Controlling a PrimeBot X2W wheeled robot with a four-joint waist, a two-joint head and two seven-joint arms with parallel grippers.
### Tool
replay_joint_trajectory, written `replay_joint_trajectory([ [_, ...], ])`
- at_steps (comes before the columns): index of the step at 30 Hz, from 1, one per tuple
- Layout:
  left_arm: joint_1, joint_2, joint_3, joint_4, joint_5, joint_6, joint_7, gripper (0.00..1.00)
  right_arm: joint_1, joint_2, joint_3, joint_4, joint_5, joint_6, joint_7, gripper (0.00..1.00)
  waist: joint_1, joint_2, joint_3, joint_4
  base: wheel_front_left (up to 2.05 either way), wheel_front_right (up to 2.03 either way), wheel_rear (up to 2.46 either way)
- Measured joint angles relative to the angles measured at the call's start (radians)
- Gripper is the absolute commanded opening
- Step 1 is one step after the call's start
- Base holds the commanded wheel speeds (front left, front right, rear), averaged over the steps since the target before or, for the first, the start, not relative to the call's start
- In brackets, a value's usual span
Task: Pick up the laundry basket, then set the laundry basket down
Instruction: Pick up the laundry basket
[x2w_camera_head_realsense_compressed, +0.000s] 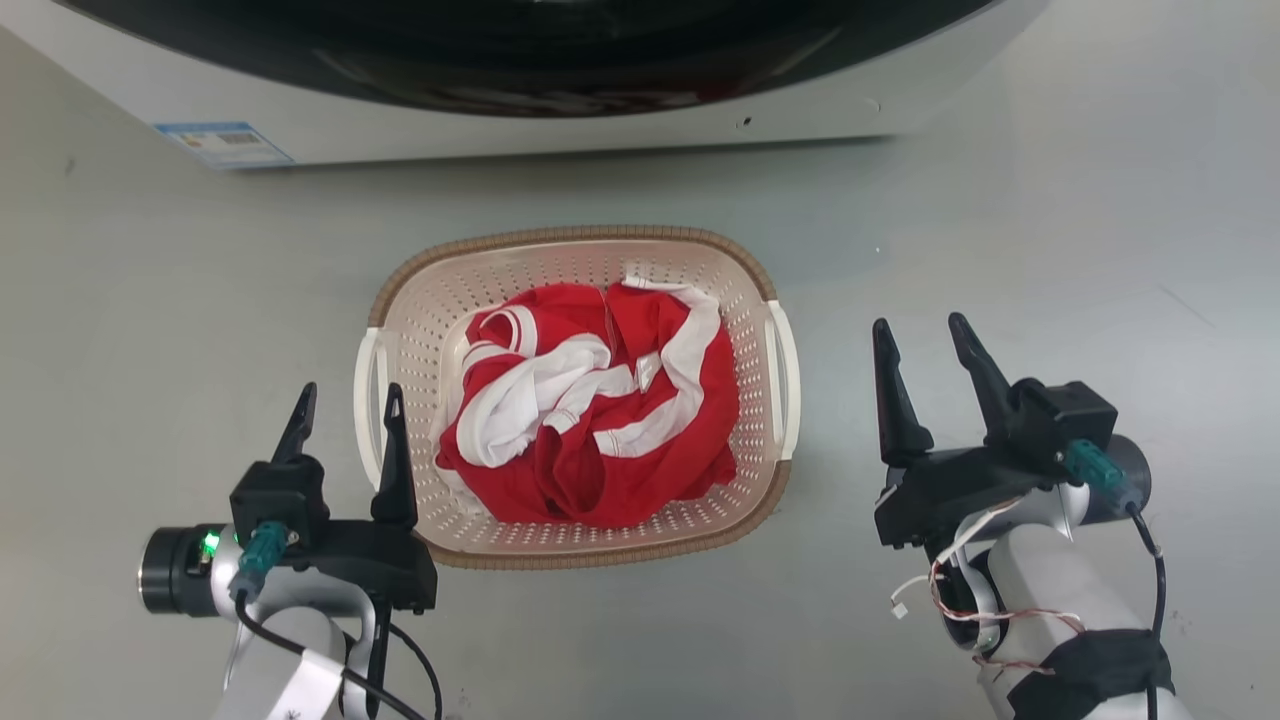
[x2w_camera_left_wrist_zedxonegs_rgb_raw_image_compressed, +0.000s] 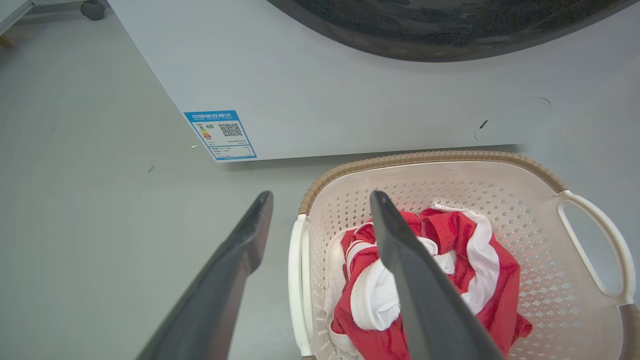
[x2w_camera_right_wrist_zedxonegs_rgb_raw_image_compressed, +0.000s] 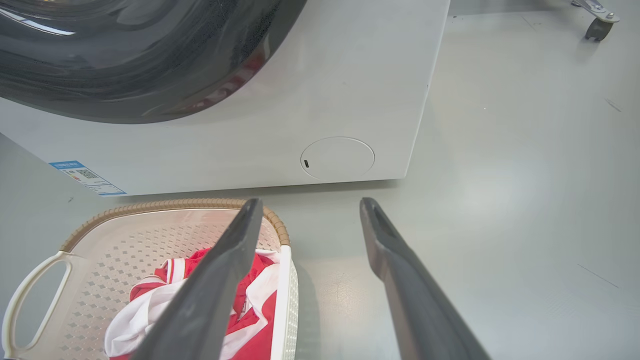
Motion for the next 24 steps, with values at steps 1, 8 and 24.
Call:
replay_joint_trajectory([
  [1,-0.011,0.000,0.002,0.010,-0.002,0.000,0.000,1.00,-0.012,0.000,0.003,0.008,0.003,0.003,0.000,1.00,0.0000,-0.0001,0.011,0.000,0.00,0.00,0.00],
  [8,-0.078,-0.001,0.006,0.079,-0.003,-0.003,0.000,1.00,-0.088,-0.002,0.030,0.067,0.025,0.009,0.000,1.00,0.0000,-0.0001,0.080,0.003,0.00,0.00,0.00],
  [24,-0.211,-0.014,0.004,0.230,-0.007,-0.009,0.000,1.00,-0.215,-0.007,0.121,0.193,0.097,0.007,0.000,1.00,0.0000,-0.0001,0.202,0.028,0.00,0.00,0.00],
])
